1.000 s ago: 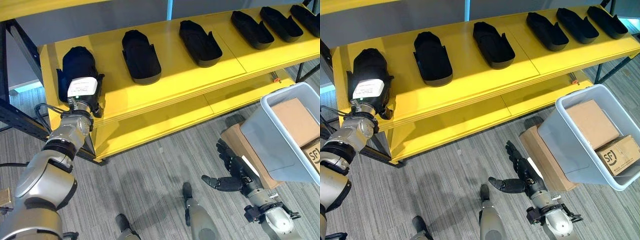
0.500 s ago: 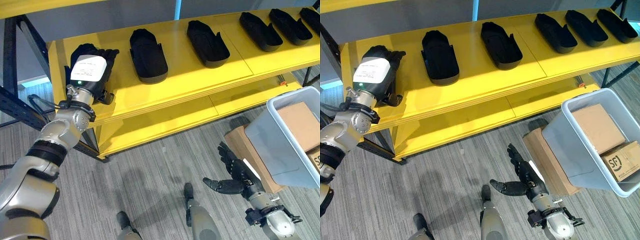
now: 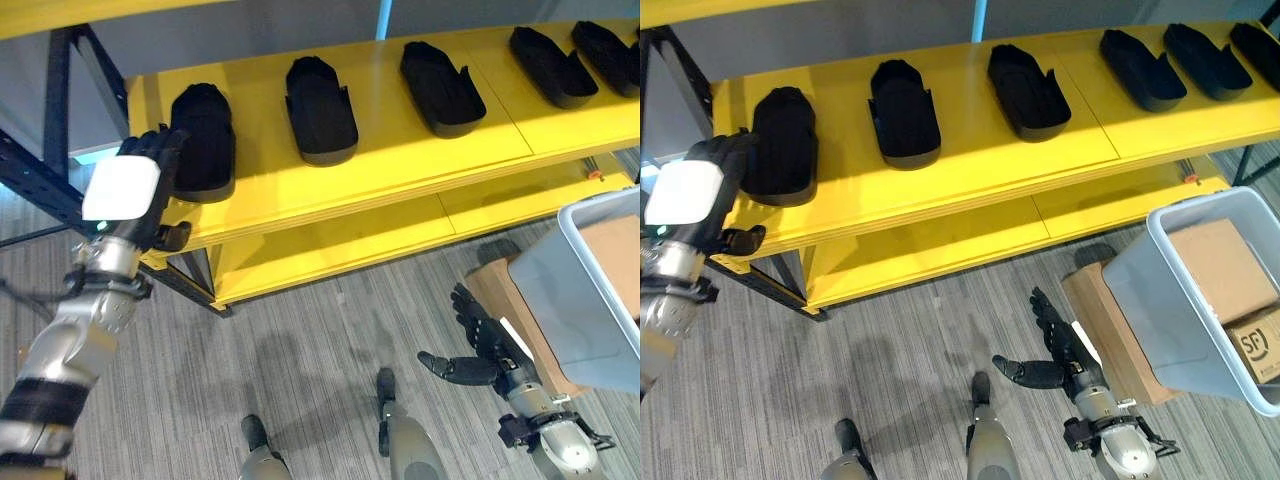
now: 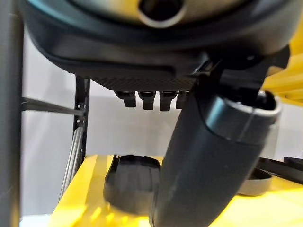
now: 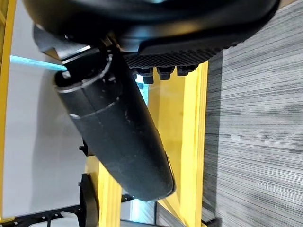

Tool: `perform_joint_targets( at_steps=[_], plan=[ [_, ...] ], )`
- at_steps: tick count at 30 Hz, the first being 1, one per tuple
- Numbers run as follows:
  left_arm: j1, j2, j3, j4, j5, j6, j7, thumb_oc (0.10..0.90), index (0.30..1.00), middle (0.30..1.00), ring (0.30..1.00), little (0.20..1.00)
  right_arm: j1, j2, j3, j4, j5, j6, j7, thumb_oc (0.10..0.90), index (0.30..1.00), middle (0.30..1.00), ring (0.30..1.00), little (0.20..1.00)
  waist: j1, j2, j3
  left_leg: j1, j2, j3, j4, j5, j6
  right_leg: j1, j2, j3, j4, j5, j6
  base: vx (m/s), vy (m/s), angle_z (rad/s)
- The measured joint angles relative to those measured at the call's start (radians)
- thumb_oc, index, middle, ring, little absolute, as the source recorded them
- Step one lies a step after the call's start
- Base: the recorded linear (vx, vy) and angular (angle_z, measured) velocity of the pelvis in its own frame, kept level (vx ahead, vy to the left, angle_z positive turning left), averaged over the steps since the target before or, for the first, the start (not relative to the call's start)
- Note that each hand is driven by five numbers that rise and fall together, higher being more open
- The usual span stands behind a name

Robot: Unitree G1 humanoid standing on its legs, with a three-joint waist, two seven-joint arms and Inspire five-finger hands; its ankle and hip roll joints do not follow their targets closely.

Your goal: Move parts from the plastic box to the shelf.

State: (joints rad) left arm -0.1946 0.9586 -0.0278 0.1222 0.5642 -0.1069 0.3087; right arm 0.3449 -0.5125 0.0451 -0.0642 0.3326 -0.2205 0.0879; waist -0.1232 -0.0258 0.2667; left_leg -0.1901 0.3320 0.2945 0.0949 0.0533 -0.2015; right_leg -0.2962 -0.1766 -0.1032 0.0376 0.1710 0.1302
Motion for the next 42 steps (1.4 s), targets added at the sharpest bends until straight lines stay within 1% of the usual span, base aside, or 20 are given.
perform_joint_targets(
  at_steps=[2,4,9,10,12,14,17,20,24,27,34,39,42],
  plan=[
    [0.058,0.000,0.020,-0.048,0.002,-0.011,-0.018,0.900,1.000,1.000,1.000,1.000,-0.007,0.000,-0.003,0.000,-0.011,0.000,0.000,0.900,1.000,1.000,1.000,1.000,0.006,0.001,0.008,0.001,0.000,0.001,0.000,0.000,0.000,0.000,0.002,0.000,0.000,0.000,0.001,0.00,0.000,0.00],
    [0.067,-0.001,0.020,-0.054,0.003,-0.026,-0.034,0.900,1.000,1.000,1.000,1.000,-0.011,0.000,-0.004,0.000,-0.016,0.001,0.000,0.900,1.000,1.000,1.000,1.000,0.017,0.001,0.018,0.003,0.000,0.001,0.001,0.002,-0.004,0.002,0.002,0.000,0.001,0.000,0.001,0.00,0.000,0.00],
    [0.076,-0.018,0.021,-0.048,0.012,-0.026,-0.041,0.900,1.000,1.000,1.000,1.000,-0.028,0.000,-0.004,0.000,-0.016,0.004,-0.001,0.900,1.000,1.000,1.000,1.000,0.017,0.002,0.023,0.004,-0.001,0.001,0.001,0.002,-0.003,0.004,0.002,-0.002,0.001,-0.001,0.002,0.00,0.000,0.00],
    [0.064,-0.045,0.015,-0.019,0.012,-0.033,-0.040,0.900,1.000,1.000,1.000,1.000,-0.035,0.000,-0.004,0.000,-0.016,0.005,-0.001,0.900,1.000,1.000,1.000,1.000,0.016,0.005,0.025,0.009,-0.001,0.001,0.002,0.002,-0.003,0.008,0.001,-0.002,0.002,-0.001,0.002,0.00,0.000,0.00],
    [0.042,-0.053,-0.016,0.027,0.011,-0.031,-0.039,0.900,1.000,1.000,1.000,1.000,-0.039,-0.001,-0.002,0.000,-0.016,0.007,-0.001,0.900,1.000,1.000,1.000,1.000,0.016,0.007,0.026,0.015,-0.001,0.001,0.002,0.002,-0.003,0.012,0.002,-0.003,0.002,-0.001,0.002,0.00,0.000,0.00],
    [0.014,-0.057,-0.068,0.082,0.012,-0.024,-0.041,0.900,1.000,1.000,1.000,1.000,-0.038,-0.001,-0.002,0.000,-0.016,0.007,-0.001,0.900,1.000,1.000,1.000,1.000,0.010,0.008,0.030,0.017,-0.001,0.001,0.001,-0.002,0.001,0.017,0.002,-0.002,0.000,-0.003,0.003,0.00,0.000,0.00],
    [0.001,-0.076,-0.103,0.109,0.012,-0.025,-0.041,0.900,1.000,1.000,1.000,1.000,-0.034,-0.002,-0.001,0.000,-0.016,0.008,-0.001,0.900,1.000,1.000,1.000,1.000,0.007,0.008,0.030,0.017,0.000,0.001,0.002,-0.003,0.001,0.016,0.001,-0.001,-0.001,-0.006,0.000,0.00,0.000,0.00],
    [-0.015,-0.079,-0.133,0.148,0.012,-0.023,-0.041,0.900,1.000,1.000,1.000,1.000,-0.035,-0.002,0.000,0.001,-0.016,0.008,-0.002,0.900,1.000,1.000,1.000,1.000,-0.001,0.008,0.030,0.017,0.000,0.001,0.002,-0.003,0.001,0.015,0.002,-0.001,0.000,-0.006,0.000,0.00,0.000,0.00],
    [-0.036,-0.079,-0.137,0.194,0.012,-0.022,-0.041,0.900,1.000,1.000,1.000,1.000,-0.036,-0.002,0.000,0.001,-0.016,0.008,-0.001,0.900,1.000,1.000,1.000,1.000,-0.014,0.008,0.030,0.018,0.000,0.003,0.002,-0.003,0.000,0.013,0.003,0.000,0.000,-0.005,0.001,0.00,0.001,-0.03],
    [-0.059,-0.079,-0.147,0.219,0.012,-0.022,-0.041,0.900,1.000,1.000,1.000,1.000,-0.034,-0.002,0.000,0.000,-0.015,0.008,-0.002,0.900,1.000,1.000,1.000,1.000,-0.015,0.008,0.030,0.018,0.000,0.003,0.002,-0.001,-0.003,0.013,0.003,0.000,0.000,-0.004,0.003,0.00,0.000,0.00],
    [-0.145,-0.081,-0.216,0.313,0.012,-0.005,-0.040,0.900,1.000,1.000,1.000,1.000,-0.034,-0.002,0.001,0.000,-0.015,0.008,-0.002,0.900,1.000,1.000,1.000,1.000,-0.017,0.008,0.030,0.018,-0.001,0.004,0.003,-0.003,-0.002,0.011,0.003,0.001,0.002,-0.004,0.003,0.00,0.000,0.00],
    [-0.150,-0.081,-0.217,0.322,0.012,0.000,-0.040,0.900,1.000,1.000,1.000,1.000,-0.031,-0.002,0.001,0.000,-0.015,0.008,-0.006,0.900,1.000,1.000,1.000,1.000,-0.019,0.008,0.030,0.018,0.000,0.004,0.004,-0.003,-0.001,0.010,0.003,0.003,0.002,-0.004,0.003,0.00,0.000,0.00],
    [-0.199,-0.080,-0.239,0.372,0.012,0.002,-0.039,0.900,1.000,1.000,1.000,1.000,-0.031,-0.003,0.002,0.000,-0.015,0.008,-0.007,0.900,1.000,1.000,1.000,1.000,-0.018,0.008,0.030,0.018,0.000,0.004,0.004,-0.003,-0.001,0.009,0.003,0.009,0.004,-0.004,0.003,0.00,0.000,0.00]
  ],
)
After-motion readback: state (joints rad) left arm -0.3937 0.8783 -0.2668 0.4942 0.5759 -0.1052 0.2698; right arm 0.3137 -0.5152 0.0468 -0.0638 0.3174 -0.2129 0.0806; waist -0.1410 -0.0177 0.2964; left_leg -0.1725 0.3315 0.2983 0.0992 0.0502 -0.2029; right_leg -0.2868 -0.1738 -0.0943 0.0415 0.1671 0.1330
